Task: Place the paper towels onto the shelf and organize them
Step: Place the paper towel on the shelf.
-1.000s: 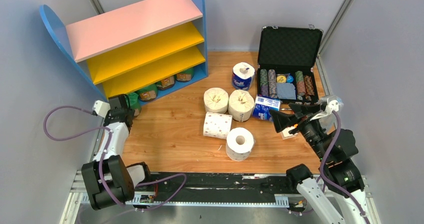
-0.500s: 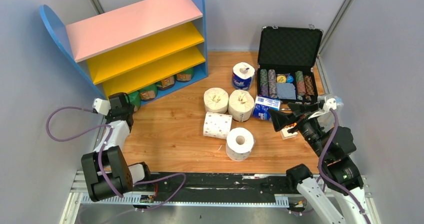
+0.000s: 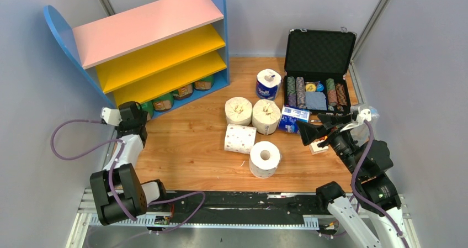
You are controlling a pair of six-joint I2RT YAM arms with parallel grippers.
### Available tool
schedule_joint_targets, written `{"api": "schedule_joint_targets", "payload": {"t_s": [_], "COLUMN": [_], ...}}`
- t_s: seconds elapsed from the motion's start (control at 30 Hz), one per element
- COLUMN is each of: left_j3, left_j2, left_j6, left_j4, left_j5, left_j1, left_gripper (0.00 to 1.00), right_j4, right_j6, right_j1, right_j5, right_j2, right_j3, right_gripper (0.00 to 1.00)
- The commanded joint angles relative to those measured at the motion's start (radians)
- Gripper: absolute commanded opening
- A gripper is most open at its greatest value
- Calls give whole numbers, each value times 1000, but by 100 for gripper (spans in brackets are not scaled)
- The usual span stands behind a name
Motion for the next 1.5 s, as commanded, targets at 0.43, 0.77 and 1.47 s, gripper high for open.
{"api": "schedule_joint_targets", "payload": {"t_s": [0.43, 0.77, 1.47], "left_j3": [-15, 13, 87], "left_j2": [43, -111, -313], "left_j6": [-67, 13, 358], "left_j4": [169, -101, -271], "left_j5": [60, 149, 357], "left_j1": [6, 6, -525], "left_gripper": [59, 72, 100], "right_j4": [38, 37, -92], "right_j6": [7, 7, 51], "right_j1": [6, 6, 6], "right_j5": [7, -2, 20], "right_j2": [4, 26, 244], "right_j3": [-6, 5, 117], "right_gripper": [100, 100, 100]}}
